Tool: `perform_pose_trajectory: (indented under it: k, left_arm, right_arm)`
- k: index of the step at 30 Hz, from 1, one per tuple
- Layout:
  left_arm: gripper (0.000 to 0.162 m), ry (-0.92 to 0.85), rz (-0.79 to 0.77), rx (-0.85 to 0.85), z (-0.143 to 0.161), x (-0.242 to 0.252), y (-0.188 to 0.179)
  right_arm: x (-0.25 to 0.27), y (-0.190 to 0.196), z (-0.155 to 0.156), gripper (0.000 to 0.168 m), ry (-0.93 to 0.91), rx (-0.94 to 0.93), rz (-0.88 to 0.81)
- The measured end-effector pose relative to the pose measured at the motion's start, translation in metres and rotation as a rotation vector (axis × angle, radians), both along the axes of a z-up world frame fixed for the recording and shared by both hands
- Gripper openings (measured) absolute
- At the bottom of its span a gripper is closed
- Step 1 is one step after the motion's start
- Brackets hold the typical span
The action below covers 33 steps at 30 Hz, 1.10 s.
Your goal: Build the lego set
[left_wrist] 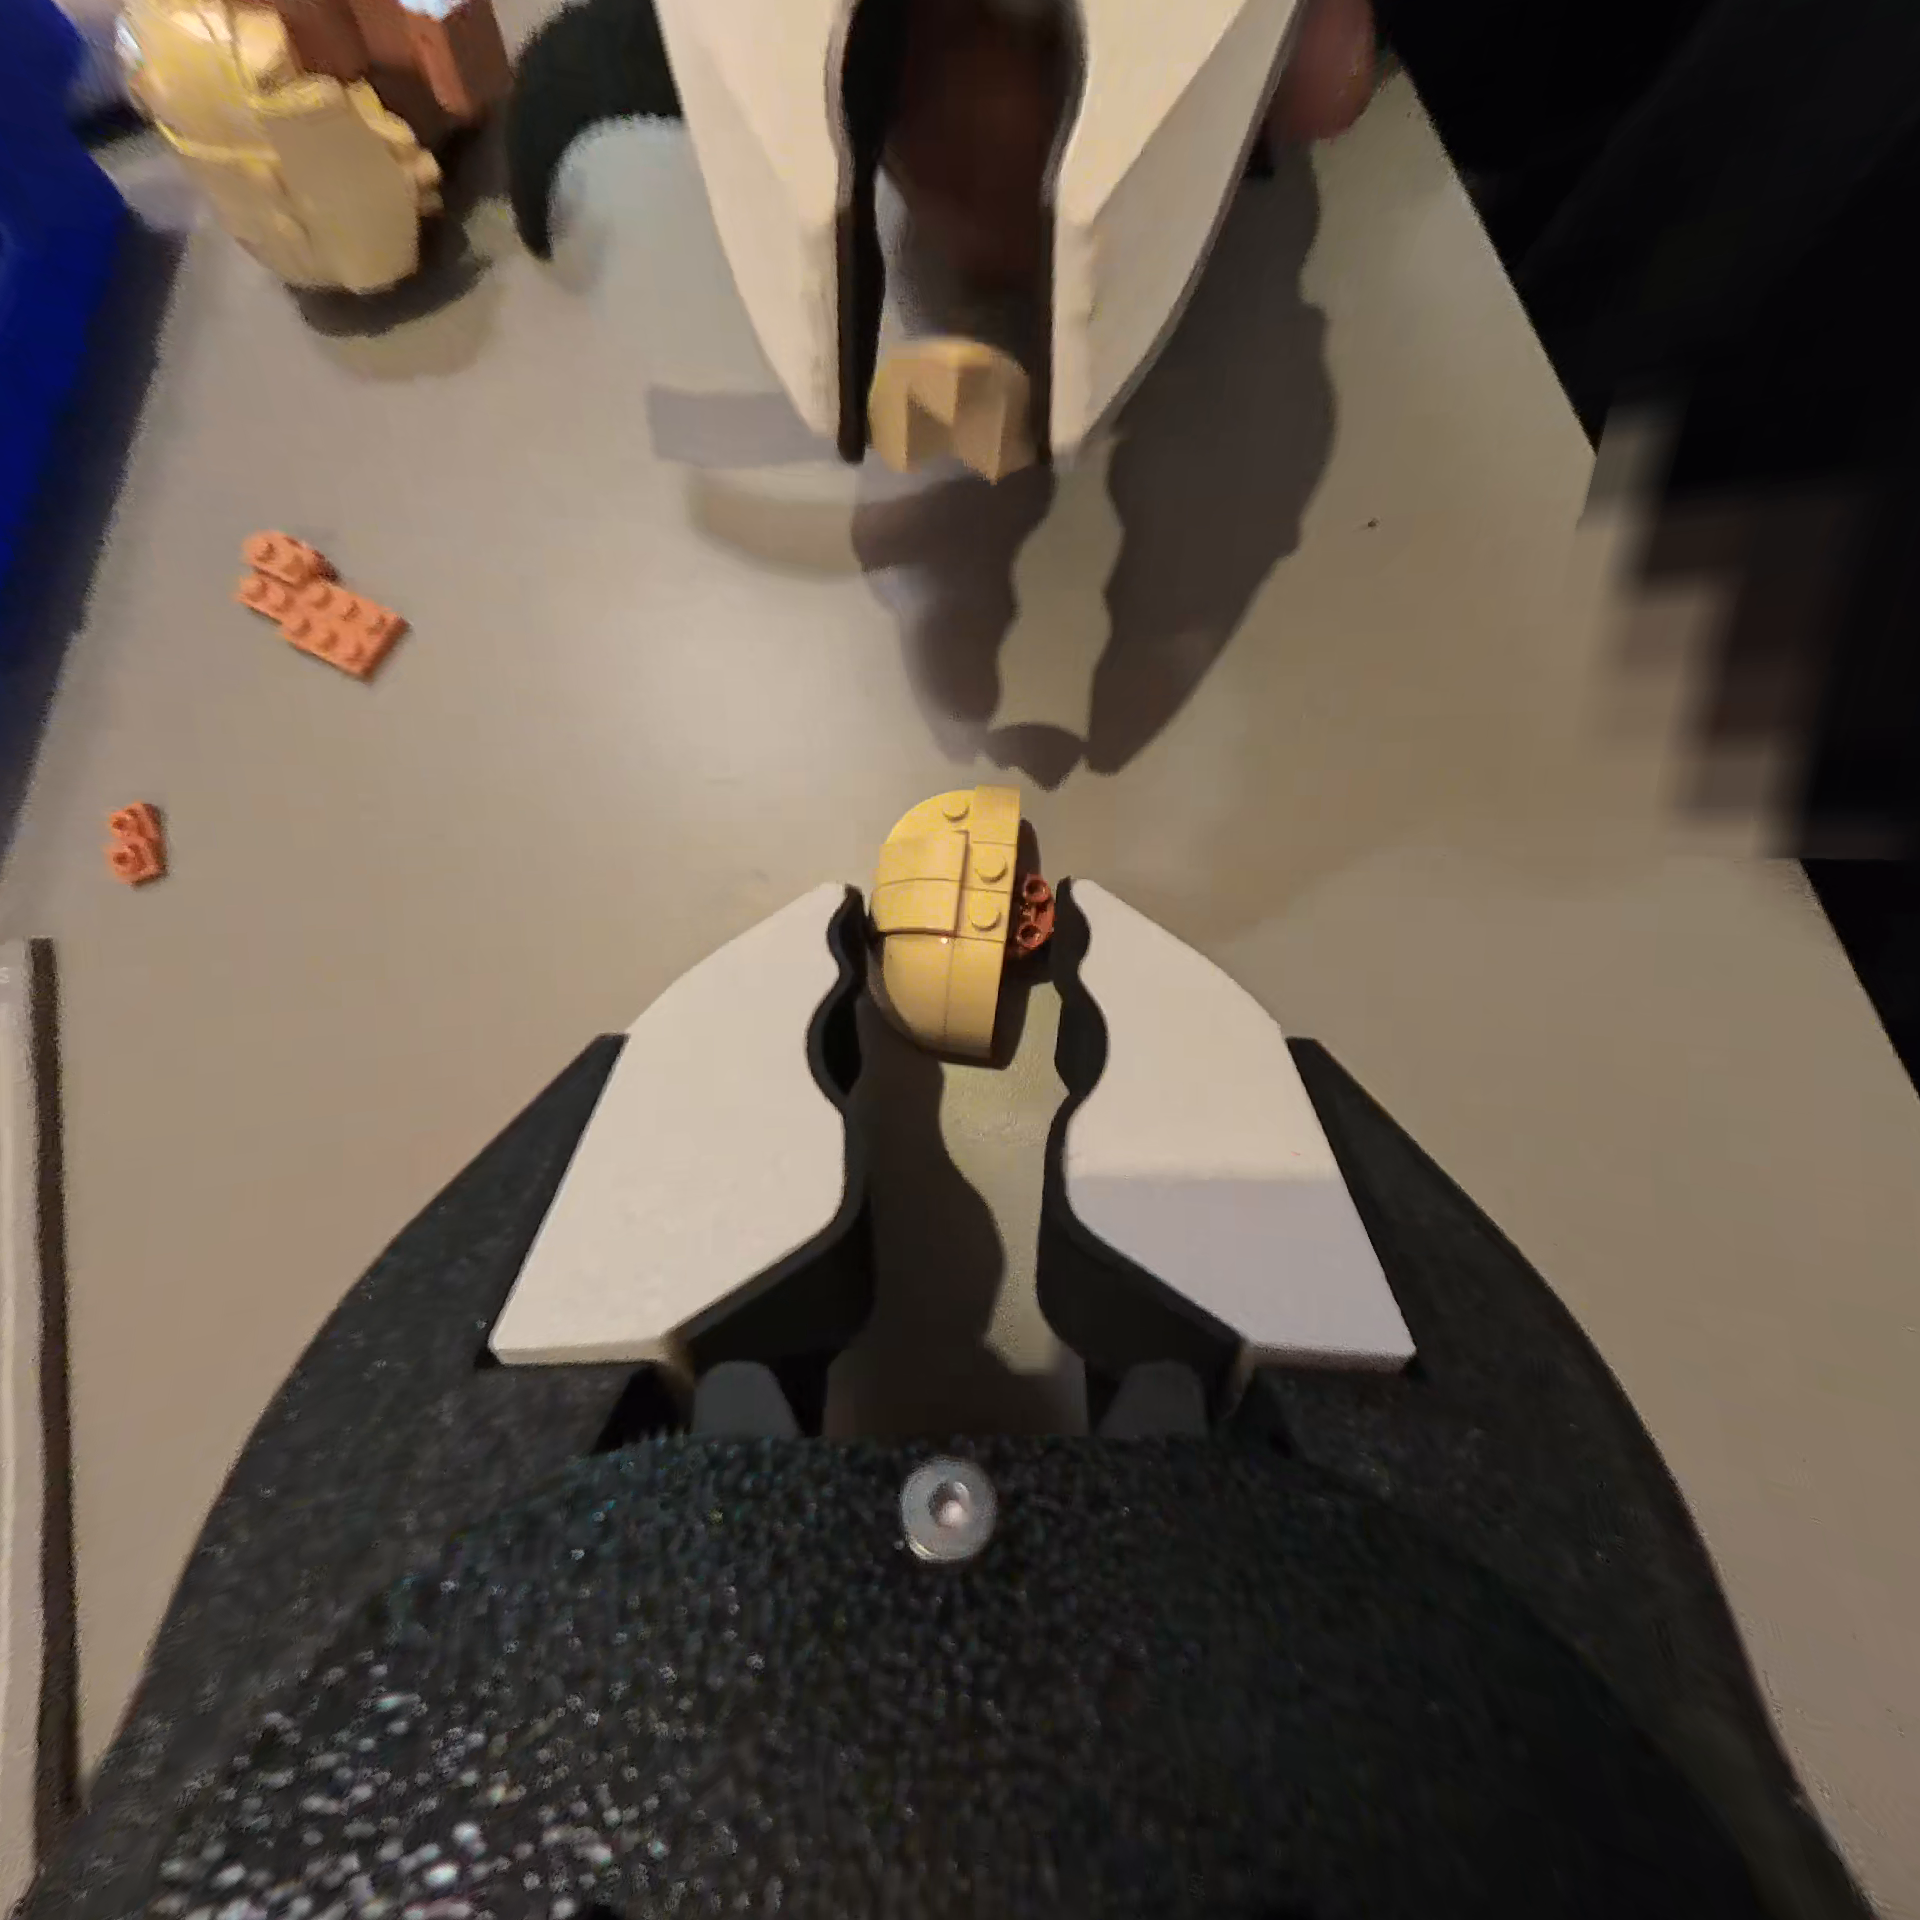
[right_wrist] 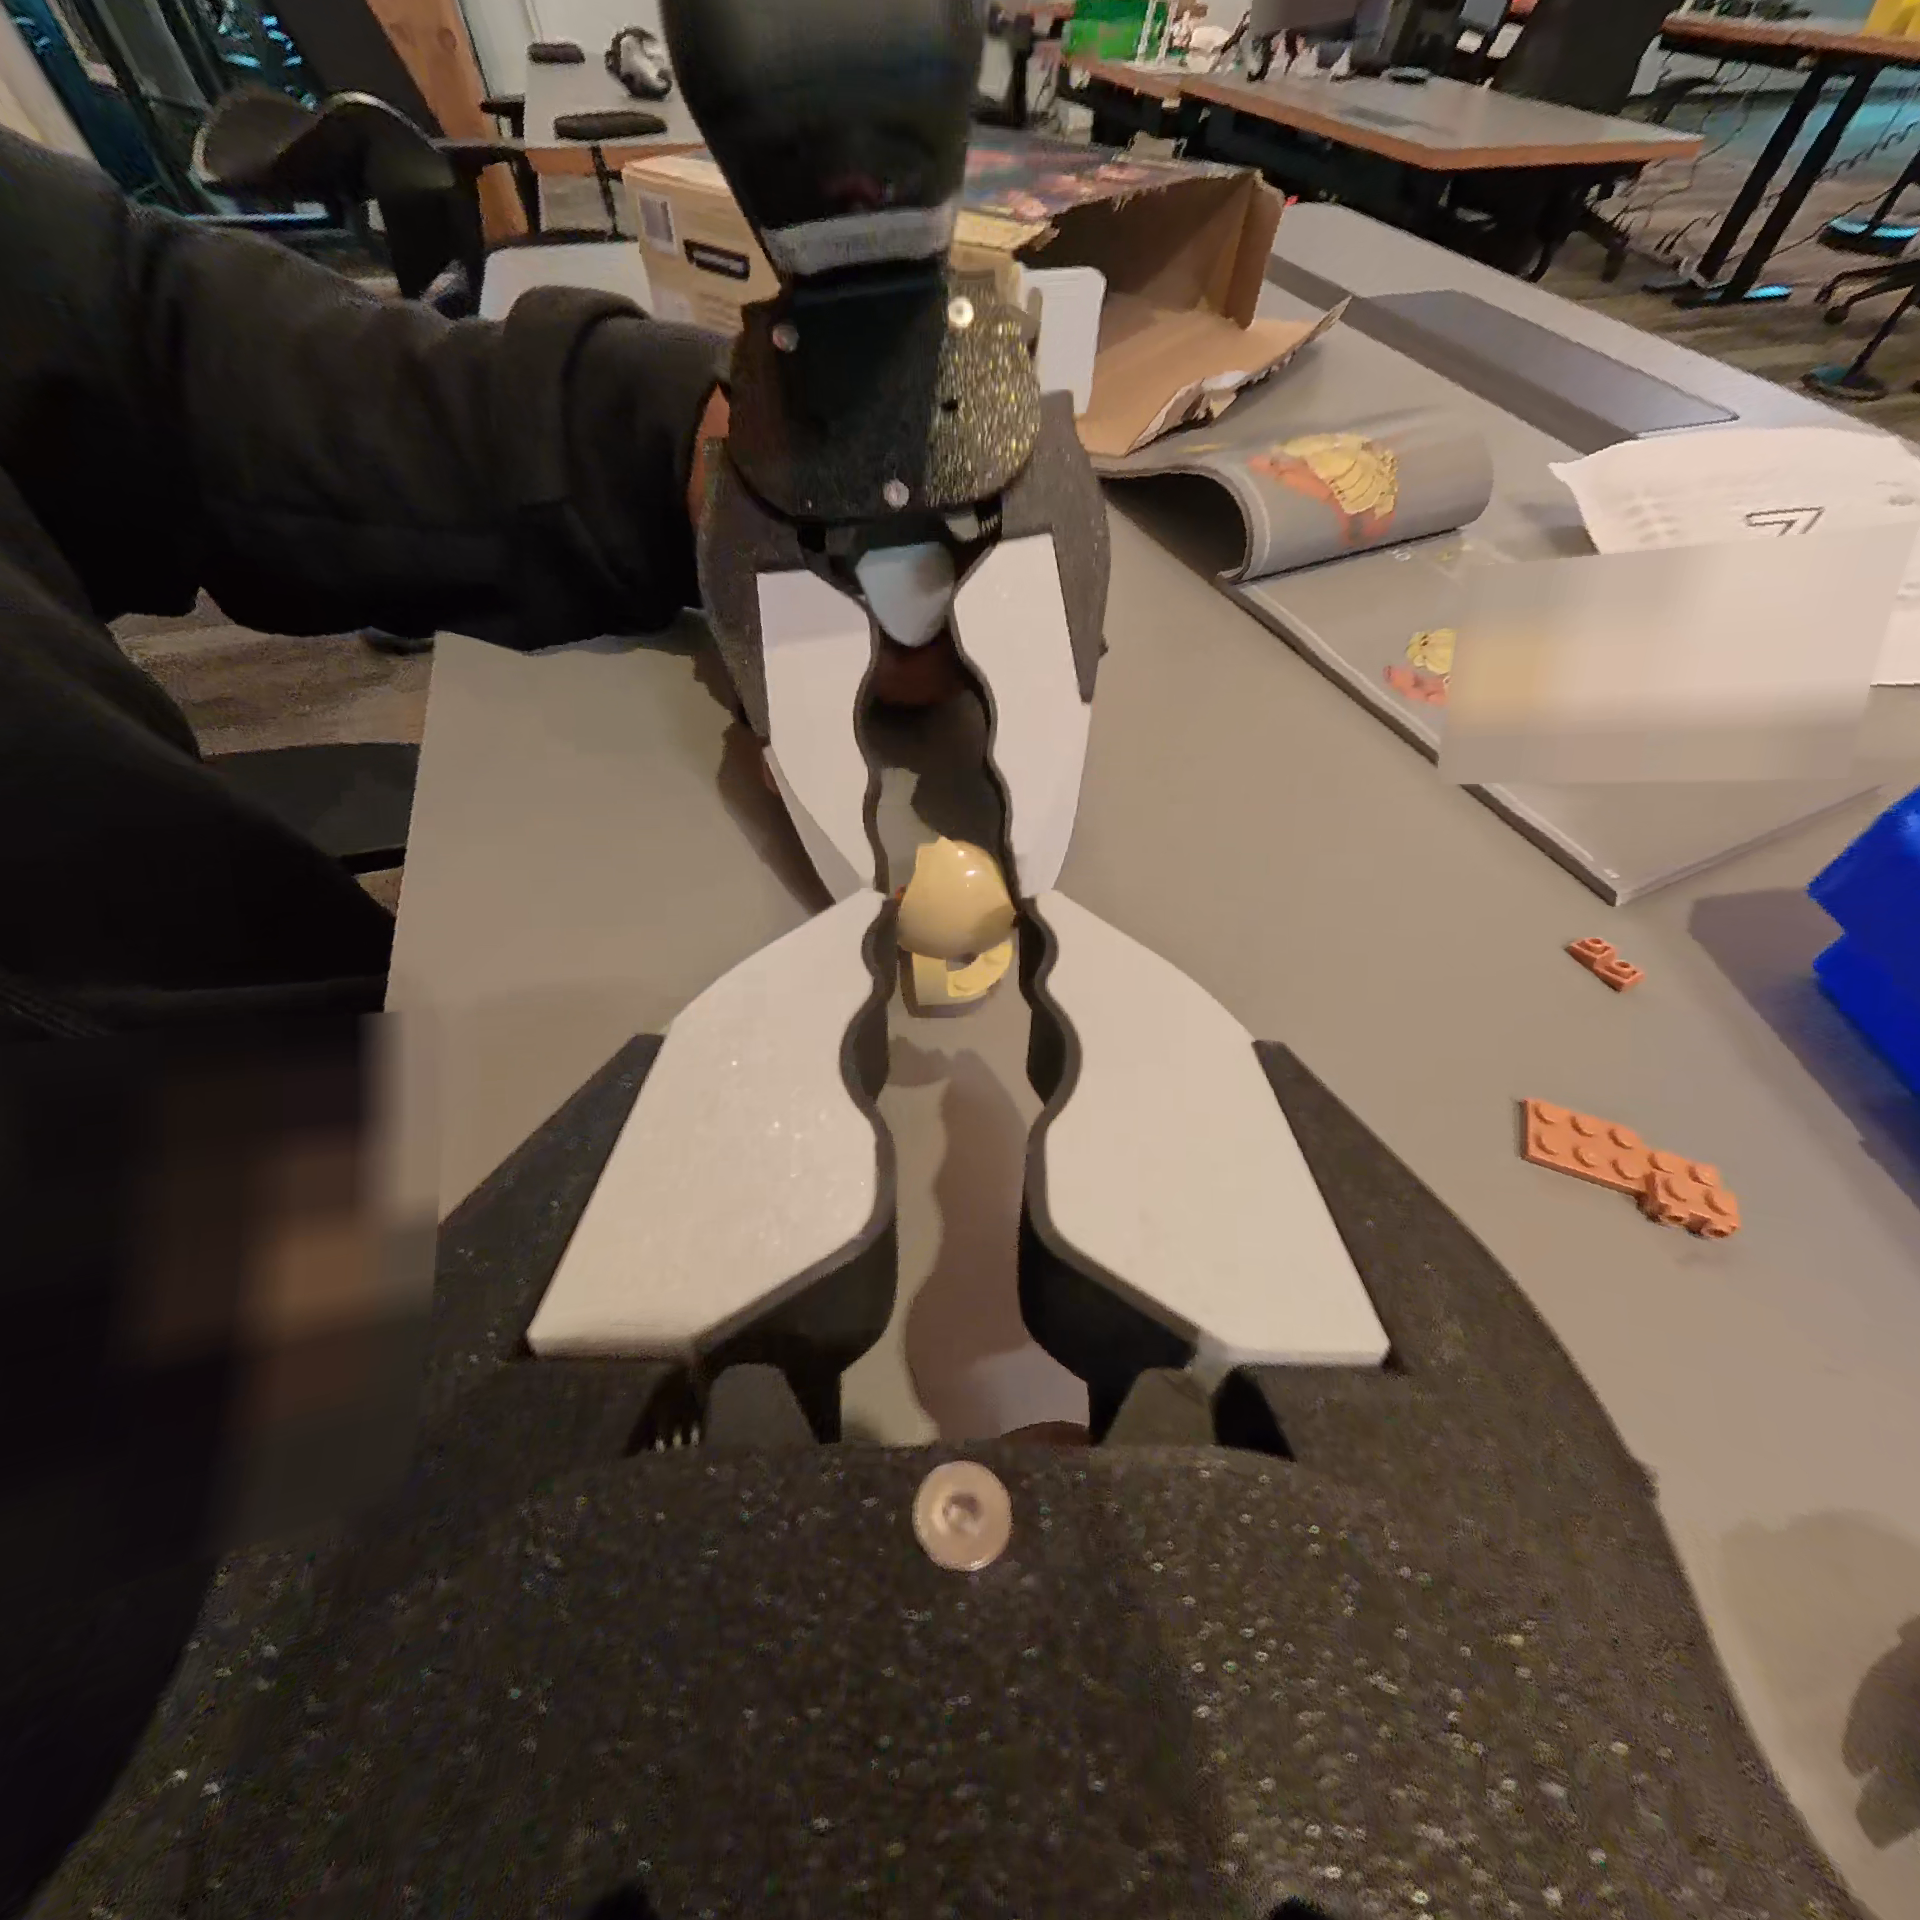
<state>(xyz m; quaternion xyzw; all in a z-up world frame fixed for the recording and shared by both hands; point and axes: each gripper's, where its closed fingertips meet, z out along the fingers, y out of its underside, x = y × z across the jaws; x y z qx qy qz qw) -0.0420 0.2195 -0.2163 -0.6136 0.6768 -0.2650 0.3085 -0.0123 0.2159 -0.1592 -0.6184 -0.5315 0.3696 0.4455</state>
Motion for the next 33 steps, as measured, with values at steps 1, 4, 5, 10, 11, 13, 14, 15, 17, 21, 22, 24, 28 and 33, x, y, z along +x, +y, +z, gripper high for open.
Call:
perform_pose_trajectory:
  k: [1,4,5,10,11,13,14,15,17,21,22,24,28,33]
  left_arm:
    - [0.034,-0.036,0.002,0.020,0.004,0.002,-0.001]
    - [0.034,-0.118,-0.005,0.054,0.016,0.006,-0.006]
    - [0.034,-0.143,-0.008,0.066,0.020,0.008,-0.008]
    - [0.034,-0.229,-0.056,0.102,0.032,0.009,-0.017]
    - [0.034,-0.246,-0.067,0.106,0.034,0.009,-0.019]
    - [0.034,-0.281,-0.096,0.112,0.039,0.009,-0.024]
    - [0.034,-0.288,-0.108,0.118,0.039,0.009,-0.025]
    - [0.034,-0.295,-0.119,0.126,0.040,0.009,-0.027]
    - [0.034,-0.314,-0.142,0.144,0.042,0.009,-0.030]
    - [0.034,-0.334,-0.163,0.158,0.045,0.009,-0.034]
    - [0.034,-0.336,-0.166,0.160,0.045,0.009,-0.035]
    - [0.034,-0.338,-0.170,0.162,0.045,0.009,-0.036]
    - [0.034,-0.346,-0.181,0.160,0.046,0.010,-0.038]
    - [0.034,-0.335,-0.188,0.173,0.044,0.011,-0.040]
  right_arm:
    - [-0.002,-0.001,-0.001,0.022,-0.009,-0.006,0.014]
    - [-0.008,-0.007,-0.002,0.022,-0.034,-0.019,0.065]
    - [-0.010,-0.009,-0.002,0.022,-0.044,-0.016,0.078]
    - [-0.016,-0.017,-0.002,0.022,-0.095,-0.003,0.140]
    - [-0.017,-0.019,-0.002,0.022,-0.102,-0.005,0.152]
    - [-0.019,-0.023,-0.001,0.022,-0.121,-0.008,0.180]
    - [-0.019,-0.024,0.000,0.022,-0.128,-0.007,0.194]
    - [-0.020,-0.025,0.001,0.022,-0.136,-0.004,0.203]
    - [-0.021,-0.028,0.002,0.022,-0.161,0.002,0.221]
    - [-0.022,-0.032,0.003,0.022,-0.211,0.010,0.257]
    - [-0.021,-0.032,0.003,0.022,-0.224,0.012,0.264]
    - [-0.019,-0.031,0.002,0.022,-0.255,0.024,0.270]
    - [-0.014,-0.031,-0.001,0.022,-0.318,0.036,0.293]
    - [-0.013,-0.034,-0.004,0.022,-0.381,0.050,0.337]
